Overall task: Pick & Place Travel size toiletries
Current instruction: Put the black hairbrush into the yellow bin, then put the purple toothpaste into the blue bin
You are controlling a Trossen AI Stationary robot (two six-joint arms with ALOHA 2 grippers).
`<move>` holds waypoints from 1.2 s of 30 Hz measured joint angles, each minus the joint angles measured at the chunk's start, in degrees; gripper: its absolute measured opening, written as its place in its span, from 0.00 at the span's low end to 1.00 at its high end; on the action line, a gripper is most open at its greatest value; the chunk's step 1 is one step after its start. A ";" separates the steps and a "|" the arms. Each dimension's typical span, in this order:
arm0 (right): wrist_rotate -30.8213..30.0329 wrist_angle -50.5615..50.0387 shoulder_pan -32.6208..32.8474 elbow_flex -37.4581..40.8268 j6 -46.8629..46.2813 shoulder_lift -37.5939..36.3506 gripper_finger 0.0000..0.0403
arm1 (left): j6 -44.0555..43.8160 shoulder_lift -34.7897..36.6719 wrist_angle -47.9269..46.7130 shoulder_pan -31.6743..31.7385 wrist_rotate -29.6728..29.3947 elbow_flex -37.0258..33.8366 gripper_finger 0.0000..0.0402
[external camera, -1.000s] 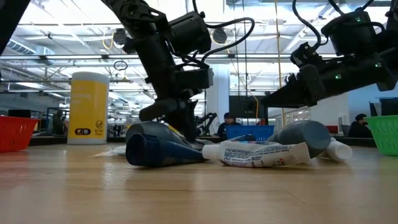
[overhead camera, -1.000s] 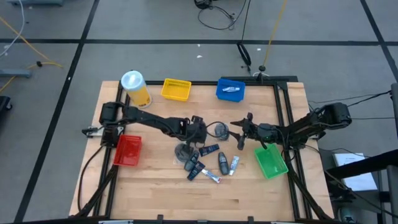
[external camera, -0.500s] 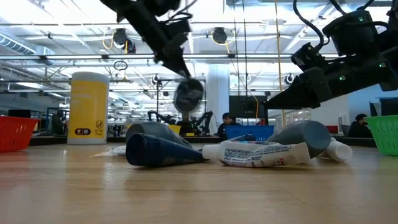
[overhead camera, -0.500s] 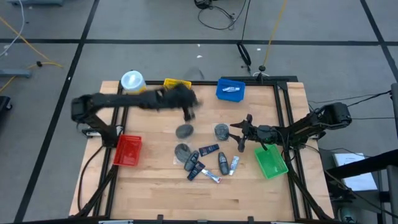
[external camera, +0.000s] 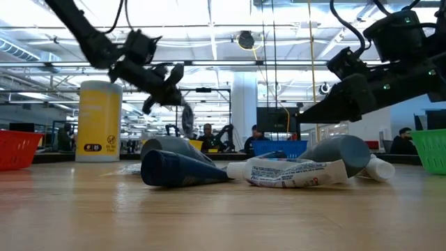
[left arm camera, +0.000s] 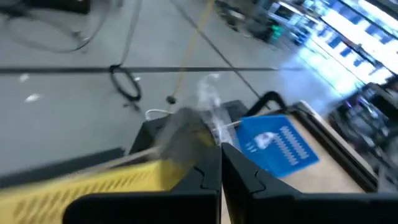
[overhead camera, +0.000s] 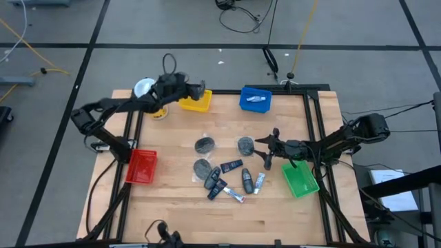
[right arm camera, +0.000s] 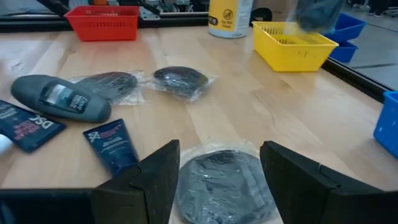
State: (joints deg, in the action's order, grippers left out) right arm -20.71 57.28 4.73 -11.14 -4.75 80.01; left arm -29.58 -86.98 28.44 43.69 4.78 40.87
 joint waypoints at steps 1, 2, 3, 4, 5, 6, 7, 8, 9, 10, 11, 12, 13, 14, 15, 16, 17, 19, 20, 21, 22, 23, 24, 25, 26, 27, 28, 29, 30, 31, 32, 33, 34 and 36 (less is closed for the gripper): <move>0.00 0.20 0.19 0.00 0.02 0.00 0.53 | -1.03 -0.02 1.27 0.03 -1.25 -1.64 0.00; 0.00 0.35 0.41 0.00 0.02 0.00 0.53 | -2.00 -0.07 2.65 -0.10 -2.00 -3.16 0.00; -0.01 0.55 0.63 0.00 0.05 -0.01 0.53 | -3.37 -0.13 5.01 -0.37 -2.32 -4.58 0.00; -0.01 0.78 0.68 0.00 0.24 0.00 0.53 | -4.53 -0.13 7.67 -0.84 -2.54 -5.48 0.00; -0.01 1.22 0.70 0.00 0.65 -0.01 0.53 | -4.71 -0.08 9.97 -1.52 -2.78 -5.97 0.00; -0.02 1.71 0.68 0.00 0.80 0.00 0.53 | -4.46 -0.01 11.13 -2.20 -3.96 -6.10 0.00; -0.02 2.06 0.66 0.00 1.00 -0.02 0.53 | -3.59 0.06 10.87 -2.74 -5.57 -6.10 0.00; -0.06 2.39 0.66 0.00 1.31 -0.02 0.53 | -2.92 0.04 9.56 -3.09 -7.64 -6.11 0.00; -0.07 2.90 0.66 0.00 1.64 -0.02 0.53 | -2.88 -0.03 7.93 -3.11 -9.83 -6.19 0.00; -0.07 3.56 0.64 0.00 2.08 -0.02 0.53 | -3.12 -0.35 6.87 -3.05 -11.68 -6.27 0.00; -0.08 4.11 0.64 0.00 2.49 -0.02 0.53 | -3.91 -1.08 7.21 -2.99 -12.56 -6.28 0.00; -0.07 4.60 0.64 0.00 2.70 -0.02 0.53 | -4.92 -1.82 8.39 -2.96 -12.26 -6.26 0.00; -0.06 5.02 0.64 0.00 2.89 -0.02 0.53 | -5.74 -2.48 9.60 -3.01 -11.08 -6.26 0.00; -0.04 5.20 0.64 0.00 2.96 -0.02 0.53 | -5.95 -3.46 11.50 -3.15 -9.89 -6.13 0.00; -0.04 5.33 0.64 0.00 3.16 -0.02 0.53 | -5.93 -4.64 12.78 -3.44 -9.17 -5.60 0.00; -0.06 5.31 0.64 0.00 3.56 -0.02 0.53 | -5.91 -5.68 12.76 -3.68 -8.93 -5.09 0.00; -0.07 5.30 0.64 0.00 3.83 -0.02 0.53 | -5.76 -6.59 11.64 -3.64 -8.86 -4.86 0.01; -0.10 5.30 0.64 0.00 3.93 -0.02 0.53 | -5.70 -8.14 8.78 -2.83 -9.11 -4.56 0.01; -0.09 5.30 0.64 0.00 3.93 -0.02 0.53 | -5.76 -8.43 8.05 -2.35 -9.15 -4.48 0.01; -0.07 5.28 0.64 0.00 3.93 -0.02 0.53 | -5.97 -8.40 7.52 -1.84 -9.12 -4.29 0.01; -0.07 5.29 0.64 0.00 3.93 -0.02 0.53 | -5.94 -8.35 6.75 -1.32 -8.91 -4.18 0.03; -0.05 5.28 0.64 0.00 3.93 -0.02 0.53 | -5.49 -8.14 5.24 -0.83 -8.38 -4.21 0.04; -0.02 5.10 0.64 0.00 3.93 -0.02 0.53 | -4.96 -7.66 3.39 -0.26 -7.41 -4.30 0.07; -0.04 4.81 0.64 0.00 3.93 -0.02 0.53 | -4.37 -7.17 2.43 0.21 -6.61 -4.45 0.10; -0.04 4.58 0.64 0.00 3.92 -0.02 0.53 | -3.81 -6.48 1.94 0.70 -6.16 -4.47 0.14; -0.02 4.21 0.64 0.00 3.61 -0.02 0.53 | -3.16 -5.45 1.15 1.11 -5.66 -4.41 0.18; -0.04 3.76 0.64 0.00 2.73 -0.02 0.53 | -2.63 -4.32 0.17 1.70 -5.06 -4.40 0.23; -0.09 3.27 0.64 0.00 1.61 -0.02 0.53 | -2.17 -3.19 -0.78 2.25 -4.56 -4.39 0.29; -0.09 2.65 0.64 0.00 0.42 -0.02 0.53 | -1.69 -2.05 -2.07 2.73 -4.37 -4.38 0.35; -0.09 2.06 0.64 0.00 -0.47 -0.02 0.53 | -1.24 -0.84 -3.24 3.10 -4.15 -4.38 0.40; -0.07 1.55 0.64 0.00 -1.08 -0.02 0.53 | -0.79 0.51 -3.48 3.42 -3.64 -4.40 0.46; -0.02 1.07 0.64 0.00 -1.67 -0.11 0.53 | -0.37 2.01 -3.46 3.71 -2.60 -4.40 0.51; 0.55 0.67 0.63 0.00 -2.19 -0.28 0.53 | 0.42 3.68 -3.39 3.91 -0.84 -4.40 0.56; 3.13 0.16 0.59 0.00 -2.54 -1.12 0.53 | 3.59 6.96 -3.42 3.72 3.10 -4.26 0.64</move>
State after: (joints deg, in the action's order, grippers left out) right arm -17.58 57.44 5.32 -11.14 -7.29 78.88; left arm -25.99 -80.02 25.02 47.41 7.88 36.61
